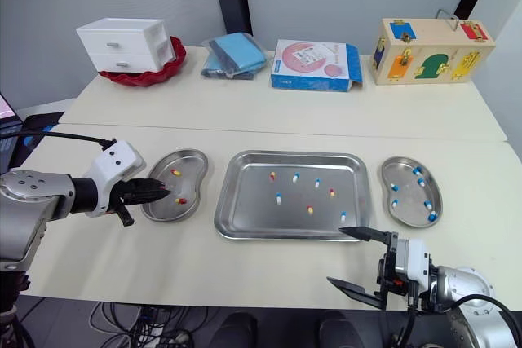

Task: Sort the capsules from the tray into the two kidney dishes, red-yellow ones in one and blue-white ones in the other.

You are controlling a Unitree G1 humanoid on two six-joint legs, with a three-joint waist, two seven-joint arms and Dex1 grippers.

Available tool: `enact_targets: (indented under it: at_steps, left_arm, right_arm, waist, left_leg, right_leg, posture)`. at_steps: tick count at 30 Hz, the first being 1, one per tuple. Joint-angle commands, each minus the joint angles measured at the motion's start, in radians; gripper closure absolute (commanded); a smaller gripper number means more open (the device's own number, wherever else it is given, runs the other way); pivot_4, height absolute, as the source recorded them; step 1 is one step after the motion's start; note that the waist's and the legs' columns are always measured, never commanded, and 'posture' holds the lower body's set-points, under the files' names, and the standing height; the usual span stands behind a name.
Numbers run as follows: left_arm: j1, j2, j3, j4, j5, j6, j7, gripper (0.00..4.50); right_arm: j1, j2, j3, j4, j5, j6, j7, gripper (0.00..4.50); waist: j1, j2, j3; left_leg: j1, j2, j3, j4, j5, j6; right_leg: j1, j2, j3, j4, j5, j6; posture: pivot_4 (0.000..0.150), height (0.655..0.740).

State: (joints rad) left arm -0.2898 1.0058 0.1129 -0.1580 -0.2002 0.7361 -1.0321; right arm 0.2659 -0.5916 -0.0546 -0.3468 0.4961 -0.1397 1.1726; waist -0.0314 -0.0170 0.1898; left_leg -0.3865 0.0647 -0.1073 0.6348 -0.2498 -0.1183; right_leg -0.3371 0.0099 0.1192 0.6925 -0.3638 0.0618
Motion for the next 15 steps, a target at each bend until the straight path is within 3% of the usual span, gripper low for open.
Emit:
enact_targets:
  at_steps: [1, 14, 15]
  left_arm:
    - [-0.02, 0.025, 0.003, -0.028, -0.009, 0.005, 0.009, 3.67]
    - [-0.063, 0.033, -0.042, -0.005, -0.007, 0.009, 0.014, 3.67]
    - [-0.066, 0.036, -0.047, -0.004, -0.006, 0.01, 0.01, 3.27]
  right_arm:
    - [0.007, 0.002, -0.012, -0.02, 0.023, -0.02, -0.001, 0.0]
    - [0.008, 0.005, -0.02, -0.015, 0.02, -0.029, -0.014, 0.0]
    - [0.008, 0.004, -0.02, -0.015, 0.02, -0.029, -0.015, 0.0]
  waist:
    - [0.0, 0.0, 0.0]
    - [0.0, 0.0, 0.0]
    - [0.0, 0.0, 0.0]
  left_leg:
    - [0.0, 0.0, 0.0, 0.0, 0.0, 0.0]
    - [0.0, 0.0, 0.0, 0.0, 0.0, 0.0]
    - [0.0, 0.0, 0.0, 0.0, 0.0, 0.0]
  right_leg:
    - [0.0, 0.0, 0.0, 0.0, 0.0, 0.0]
    - [0.0, 0.0, 0.0, 0.0, 0.0, 0.0]
    - [0.0, 0.0, 0.0, 0.0, 0.0, 0.0]
  posture:
    - [0.15, 0.74]
    - [0.15, 0.74]
    - [0.15, 0.74]
